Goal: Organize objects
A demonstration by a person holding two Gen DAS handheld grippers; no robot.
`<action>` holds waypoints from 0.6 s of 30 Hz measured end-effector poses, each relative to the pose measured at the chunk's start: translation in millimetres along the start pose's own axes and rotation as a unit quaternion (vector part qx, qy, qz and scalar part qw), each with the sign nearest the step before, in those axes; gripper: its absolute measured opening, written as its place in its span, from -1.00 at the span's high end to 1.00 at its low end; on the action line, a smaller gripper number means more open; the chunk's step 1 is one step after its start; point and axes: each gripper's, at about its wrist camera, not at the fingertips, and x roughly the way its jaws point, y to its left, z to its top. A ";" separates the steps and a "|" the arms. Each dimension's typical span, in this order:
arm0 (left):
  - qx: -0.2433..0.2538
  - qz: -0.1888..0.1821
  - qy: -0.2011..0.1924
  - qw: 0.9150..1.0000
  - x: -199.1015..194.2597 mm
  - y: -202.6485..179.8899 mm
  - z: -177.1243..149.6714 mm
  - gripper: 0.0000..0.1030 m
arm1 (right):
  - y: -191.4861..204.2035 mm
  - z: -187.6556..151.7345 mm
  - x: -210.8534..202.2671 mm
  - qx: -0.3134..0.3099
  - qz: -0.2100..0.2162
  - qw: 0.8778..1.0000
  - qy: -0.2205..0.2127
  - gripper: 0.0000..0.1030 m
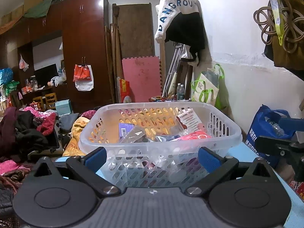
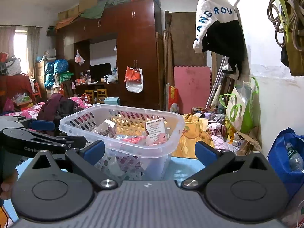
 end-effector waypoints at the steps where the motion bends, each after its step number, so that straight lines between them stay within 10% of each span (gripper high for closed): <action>1: 0.000 0.000 0.001 1.000 0.6 -0.7 0.5 -1.00 | -0.4 -0.3 -0.1 0.001 0.000 1.000 0.000 -1.00; 18: 0.001 0.001 0.005 1.000 3.4 -2.5 -0.8 -1.00 | -1.9 -1.8 0.0 0.000 0.001 1.000 0.001 -1.00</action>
